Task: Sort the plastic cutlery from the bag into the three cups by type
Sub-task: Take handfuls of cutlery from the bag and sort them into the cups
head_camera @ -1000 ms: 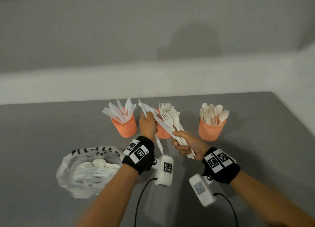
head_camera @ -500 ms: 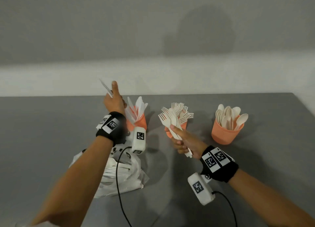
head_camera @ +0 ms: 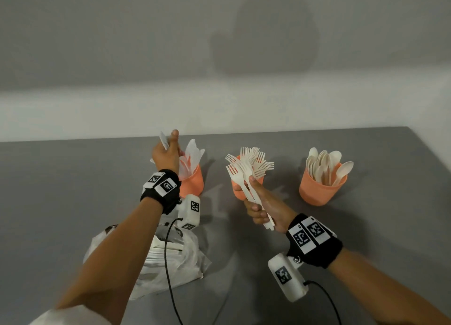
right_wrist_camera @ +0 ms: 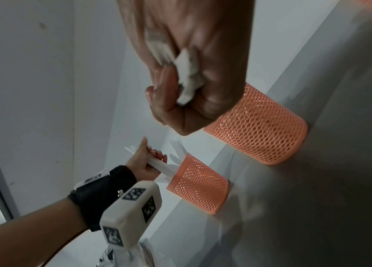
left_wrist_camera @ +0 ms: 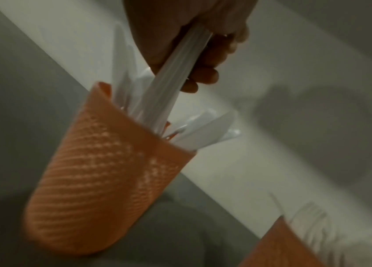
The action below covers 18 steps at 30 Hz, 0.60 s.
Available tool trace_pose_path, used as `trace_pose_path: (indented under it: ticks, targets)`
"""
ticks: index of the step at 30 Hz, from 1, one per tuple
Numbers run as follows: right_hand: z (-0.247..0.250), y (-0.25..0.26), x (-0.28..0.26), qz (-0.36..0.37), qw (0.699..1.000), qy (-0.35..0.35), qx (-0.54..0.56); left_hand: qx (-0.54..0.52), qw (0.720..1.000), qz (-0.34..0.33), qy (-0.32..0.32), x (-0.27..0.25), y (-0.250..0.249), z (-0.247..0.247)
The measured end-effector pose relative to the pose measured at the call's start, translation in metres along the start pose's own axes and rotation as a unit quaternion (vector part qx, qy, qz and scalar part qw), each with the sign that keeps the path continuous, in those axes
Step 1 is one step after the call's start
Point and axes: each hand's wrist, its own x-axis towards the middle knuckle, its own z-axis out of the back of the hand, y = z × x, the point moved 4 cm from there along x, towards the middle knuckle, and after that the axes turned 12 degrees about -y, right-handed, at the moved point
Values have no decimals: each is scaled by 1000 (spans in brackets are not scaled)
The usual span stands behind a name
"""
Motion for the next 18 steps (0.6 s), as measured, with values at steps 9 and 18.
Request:
trace_pose_path:
  ticks: [9,18]
  targets:
    - [0,-2,-2,22,999,-14,-23,82,995,-48,-5,-6,14,1]
    - [11,0,-10,89,992,-90,-22,61,983,-171,37,-58,-56,-13]
